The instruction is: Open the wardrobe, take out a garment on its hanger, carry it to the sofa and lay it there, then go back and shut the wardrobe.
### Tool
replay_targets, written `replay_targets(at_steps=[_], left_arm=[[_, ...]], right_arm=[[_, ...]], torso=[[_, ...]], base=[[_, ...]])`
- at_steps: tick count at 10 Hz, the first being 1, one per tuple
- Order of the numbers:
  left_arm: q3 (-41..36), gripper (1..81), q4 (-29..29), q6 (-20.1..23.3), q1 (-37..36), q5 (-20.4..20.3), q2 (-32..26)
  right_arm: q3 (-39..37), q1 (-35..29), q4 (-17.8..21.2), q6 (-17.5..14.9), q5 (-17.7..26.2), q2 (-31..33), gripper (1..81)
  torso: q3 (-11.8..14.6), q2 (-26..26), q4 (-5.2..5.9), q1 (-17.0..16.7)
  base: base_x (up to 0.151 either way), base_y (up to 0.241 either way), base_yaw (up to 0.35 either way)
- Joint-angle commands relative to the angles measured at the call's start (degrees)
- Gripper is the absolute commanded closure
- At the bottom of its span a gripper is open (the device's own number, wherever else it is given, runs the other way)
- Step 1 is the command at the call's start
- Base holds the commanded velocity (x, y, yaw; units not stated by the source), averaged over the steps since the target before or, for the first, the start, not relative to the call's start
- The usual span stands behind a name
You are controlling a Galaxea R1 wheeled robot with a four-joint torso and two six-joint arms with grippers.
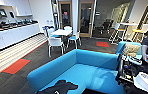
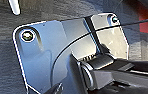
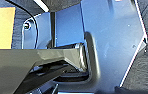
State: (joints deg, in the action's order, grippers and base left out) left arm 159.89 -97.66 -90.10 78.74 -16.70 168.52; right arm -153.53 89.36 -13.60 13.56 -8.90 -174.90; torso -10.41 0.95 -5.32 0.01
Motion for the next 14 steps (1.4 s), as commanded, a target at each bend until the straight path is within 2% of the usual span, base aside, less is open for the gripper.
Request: replay_targets(at_steps=[1, 6, 14], left_arm=[[0.34, 1.0, 0.19, 0.19, -2.32, 1.41, -0.64], [0.34, 1.0, 0.10, 0.19, -2.40, 1.50, -0.64], [0.34, 1.0, -0.25, 0.19, -2.32, 2.11, -0.46]], right_arm=[[0.08, -1.33, -0.37, -0.02, 3.19, -0.21, 1.0], [-0.45, -1.24, -0.37, 0.07, 3.10, -0.21, 1.0], [-0.45, -1.15, -0.37, 0.07, 3.10, -0.30, 1.0]], torso=[[0.00, 0.00, 0.00, 0.00], [0.00, 0.00, 0.00, 0.00], [0.00, 0.00, 0.00, 0.02]], base=[[0.000, 0.000, 0.000], [0.000, 0.000, 0.020], [0.000, 0.000, 0.155]])
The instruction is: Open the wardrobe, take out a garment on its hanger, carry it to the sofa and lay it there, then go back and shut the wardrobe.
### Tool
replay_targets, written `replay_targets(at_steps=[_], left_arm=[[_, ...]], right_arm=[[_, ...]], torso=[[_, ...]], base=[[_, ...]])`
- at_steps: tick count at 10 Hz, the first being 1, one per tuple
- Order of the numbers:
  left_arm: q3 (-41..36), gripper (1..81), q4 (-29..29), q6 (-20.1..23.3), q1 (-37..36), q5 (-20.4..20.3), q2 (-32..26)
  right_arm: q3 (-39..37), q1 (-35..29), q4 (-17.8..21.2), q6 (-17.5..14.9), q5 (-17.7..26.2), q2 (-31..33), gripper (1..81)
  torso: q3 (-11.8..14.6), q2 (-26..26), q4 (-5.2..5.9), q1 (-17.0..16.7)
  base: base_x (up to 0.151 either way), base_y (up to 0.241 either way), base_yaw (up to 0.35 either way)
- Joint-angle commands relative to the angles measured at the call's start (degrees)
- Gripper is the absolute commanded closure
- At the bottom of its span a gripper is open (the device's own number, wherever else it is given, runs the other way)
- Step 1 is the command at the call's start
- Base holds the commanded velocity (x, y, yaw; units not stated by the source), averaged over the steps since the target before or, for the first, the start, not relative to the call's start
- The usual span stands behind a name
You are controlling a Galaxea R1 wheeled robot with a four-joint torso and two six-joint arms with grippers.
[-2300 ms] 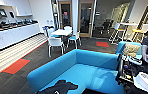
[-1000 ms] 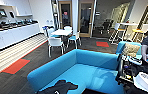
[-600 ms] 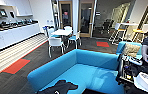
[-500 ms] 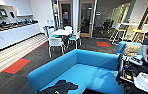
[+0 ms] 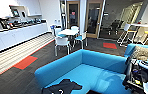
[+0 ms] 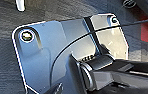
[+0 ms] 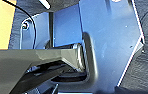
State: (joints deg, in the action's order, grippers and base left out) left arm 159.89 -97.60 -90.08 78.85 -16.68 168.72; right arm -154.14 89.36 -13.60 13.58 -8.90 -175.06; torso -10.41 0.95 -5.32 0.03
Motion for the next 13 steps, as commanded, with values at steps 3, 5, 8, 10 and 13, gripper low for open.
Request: replay_targets(at_steps=[3, 5, 8, 10, 13], left_arm=[[0.34, 1.0, -0.31, 0.16, -2.51, 2.09, -0.66], [0.34, 1.0, -0.31, 0.16, -2.42, 2.09, -0.66], [0.34, 1.0, -0.40, 0.16, -2.43, 2.17, -0.22], [0.42, 1.0, -0.40, 0.16, -2.51, 2.26, -0.22], [0.42, 1.0, -0.40, 0.25, -2.42, 2.35, -0.13]], right_arm=[[0.16, -1.41, -0.37, -0.05, 3.19, -0.32, 1.0], [0.16, -1.50, -0.46, -0.13, 3.19, -0.41, 1.0], [0.16, -1.59, -0.46, -0.13, 3.19, -0.49, 1.0], [0.16, -1.76, -0.46, -0.13, 3.19, -0.49, 1.0], [-0.36, -1.68, -0.46, -0.05, 3.19, -0.49, 1.0]], torso=[[0.00, 0.00, 0.00, 0.00], [0.00, 0.00, 0.00, 0.00], [0.00, 0.00, 0.00, 0.00], [0.00, 0.00, 0.00, 0.00], [0.00, 0.00, 0.00, -0.02]], base=[[0.000, 0.000, 0.159], [0.000, 0.000, 0.169], [0.000, 0.000, 0.192], [0.000, 0.000, 0.205], [0.000, 0.000, 0.213]])
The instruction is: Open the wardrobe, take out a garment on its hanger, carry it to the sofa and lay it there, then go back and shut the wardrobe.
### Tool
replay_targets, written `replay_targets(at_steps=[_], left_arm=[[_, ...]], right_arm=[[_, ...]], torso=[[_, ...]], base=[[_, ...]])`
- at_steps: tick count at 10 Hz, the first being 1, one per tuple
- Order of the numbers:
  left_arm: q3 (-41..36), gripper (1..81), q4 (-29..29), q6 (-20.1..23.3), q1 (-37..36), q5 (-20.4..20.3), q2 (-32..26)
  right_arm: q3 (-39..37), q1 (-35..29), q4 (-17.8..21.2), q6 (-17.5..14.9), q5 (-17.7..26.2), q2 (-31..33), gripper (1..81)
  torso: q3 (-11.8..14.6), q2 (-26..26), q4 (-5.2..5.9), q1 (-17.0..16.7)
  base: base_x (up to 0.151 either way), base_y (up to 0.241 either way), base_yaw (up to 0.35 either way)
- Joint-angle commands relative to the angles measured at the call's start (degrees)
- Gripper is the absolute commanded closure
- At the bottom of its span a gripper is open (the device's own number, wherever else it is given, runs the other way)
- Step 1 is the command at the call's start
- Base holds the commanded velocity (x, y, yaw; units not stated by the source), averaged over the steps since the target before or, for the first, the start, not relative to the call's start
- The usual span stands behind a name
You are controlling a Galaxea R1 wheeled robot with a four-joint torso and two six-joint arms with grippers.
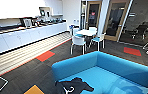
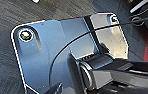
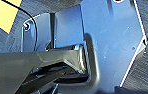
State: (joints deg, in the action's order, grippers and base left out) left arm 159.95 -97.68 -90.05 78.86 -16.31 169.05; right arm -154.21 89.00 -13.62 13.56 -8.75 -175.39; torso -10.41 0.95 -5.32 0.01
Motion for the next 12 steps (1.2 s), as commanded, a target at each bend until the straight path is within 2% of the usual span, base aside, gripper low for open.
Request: replay_targets(at_steps=[1, 3, 5, 7, 8, 9, 10, 12], left_arm=[[0.36, 1.0, -0.31, 0.23, -2.44, 1.98, -0.38], [0.36, 1.0, -0.31, 0.23, -2.35, 1.98, -0.20], [0.36, 1.0, -0.31, 0.32, -2.35, 1.98, -0.11], [0.36, 1.0, -0.31, 0.32, -2.35, 1.98, -0.11], [0.36, 1.0, -0.31, 0.23, -2.26, 1.98, -0.11], [0.36, 1.0, -0.31, 0.32, -2.26, 1.98, -0.11], [0.36, 1.0, -0.31, 0.32, -2.26, 2.07, -0.10], [0.36, 1.0, -0.31, 0.23, -2.17, 2.07, -0.11]], right_arm=[[-0.29, -1.24, -0.45, -0.02, 3.04, -0.08, 1.0], [-0.29, -1.15, -0.45, -0.02, 3.04, -0.16, 1.0], [-0.29, -1.14, -0.45, -0.02, 2.95, -0.08, 1.0], [-0.29, -1.15, -0.45, -0.02, 2.95, -0.08, 1.0], [-0.29, -1.15, -0.45, -0.02, 3.04, 0.01, 1.0], [-0.29, -1.15, -0.45, -0.02, 3.04, 0.01, 1.0], [-0.29, -1.15, -0.45, -0.02, 3.04, 0.01, 1.0], [-0.29, -1.06, -0.45, -0.02, 2.96, -0.08, 1.0]], torso=[[0.00, 0.00, 0.00, 0.00], [0.00, 0.00, 0.00, 0.02], [1.78, 0.00, 0.00, 0.02], [6.20, 0.00, 0.00, 0.05], [7.50, 0.00, 0.00, 0.05], [4.74, 0.00, 0.00, 0.05], [5.92, 0.02, 0.00, 0.00], [6.66, 0.05, 0.00, -0.01]], base=[[0.000, 0.000, 0.214], [0.000, 0.000, 0.214], [0.000, 0.000, 0.214], [0.000, 0.000, 0.214], [0.000, 0.000, 0.214], [0.000, 0.000, 0.214], [0.000, 0.000, 0.214], [0.000, 0.000, 0.214]])
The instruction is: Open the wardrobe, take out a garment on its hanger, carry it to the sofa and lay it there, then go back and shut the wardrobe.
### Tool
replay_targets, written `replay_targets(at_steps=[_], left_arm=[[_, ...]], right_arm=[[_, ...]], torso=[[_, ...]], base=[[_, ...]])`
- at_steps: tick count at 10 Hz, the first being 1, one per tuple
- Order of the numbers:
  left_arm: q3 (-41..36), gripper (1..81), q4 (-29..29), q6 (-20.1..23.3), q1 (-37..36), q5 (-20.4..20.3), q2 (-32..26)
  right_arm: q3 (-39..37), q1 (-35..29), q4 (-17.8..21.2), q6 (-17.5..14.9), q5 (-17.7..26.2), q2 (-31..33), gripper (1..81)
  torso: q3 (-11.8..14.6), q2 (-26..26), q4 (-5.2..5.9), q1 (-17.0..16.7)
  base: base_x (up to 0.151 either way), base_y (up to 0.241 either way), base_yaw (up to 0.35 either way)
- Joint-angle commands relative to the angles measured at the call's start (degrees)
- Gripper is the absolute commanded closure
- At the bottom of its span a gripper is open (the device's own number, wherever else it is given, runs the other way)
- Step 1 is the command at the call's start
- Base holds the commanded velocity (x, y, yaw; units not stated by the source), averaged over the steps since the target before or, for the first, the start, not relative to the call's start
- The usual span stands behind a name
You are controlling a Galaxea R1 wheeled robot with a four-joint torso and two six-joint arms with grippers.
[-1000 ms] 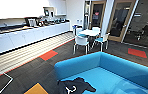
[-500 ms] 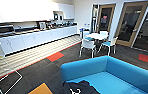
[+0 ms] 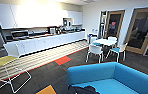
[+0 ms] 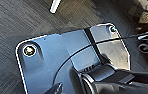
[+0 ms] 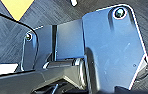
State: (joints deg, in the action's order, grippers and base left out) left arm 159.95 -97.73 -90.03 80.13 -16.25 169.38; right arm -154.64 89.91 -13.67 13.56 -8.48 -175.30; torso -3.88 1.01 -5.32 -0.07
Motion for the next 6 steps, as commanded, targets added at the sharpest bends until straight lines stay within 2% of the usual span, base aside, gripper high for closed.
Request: replay_targets(at_steps=[1, 6], left_arm=[[0.36, 1.0, -0.27, 0.20, -3.27, 2.01, -0.44], [0.36, 1.0, -0.35, 0.29, -3.09, 3.15, -0.35]], right_arm=[[0.14, -2.05, -0.40, -0.02, 2.77, -0.16, 1.0], [0.14, -2.23, -0.40, -0.11, 2.77, -0.43, 1.0]], torso=[[0.00, 0.00, 0.00, 0.07], [0.00, 0.00, 0.00, 0.07]], base=[[0.000, 0.000, 0.214], [0.000, 0.000, 0.229]])
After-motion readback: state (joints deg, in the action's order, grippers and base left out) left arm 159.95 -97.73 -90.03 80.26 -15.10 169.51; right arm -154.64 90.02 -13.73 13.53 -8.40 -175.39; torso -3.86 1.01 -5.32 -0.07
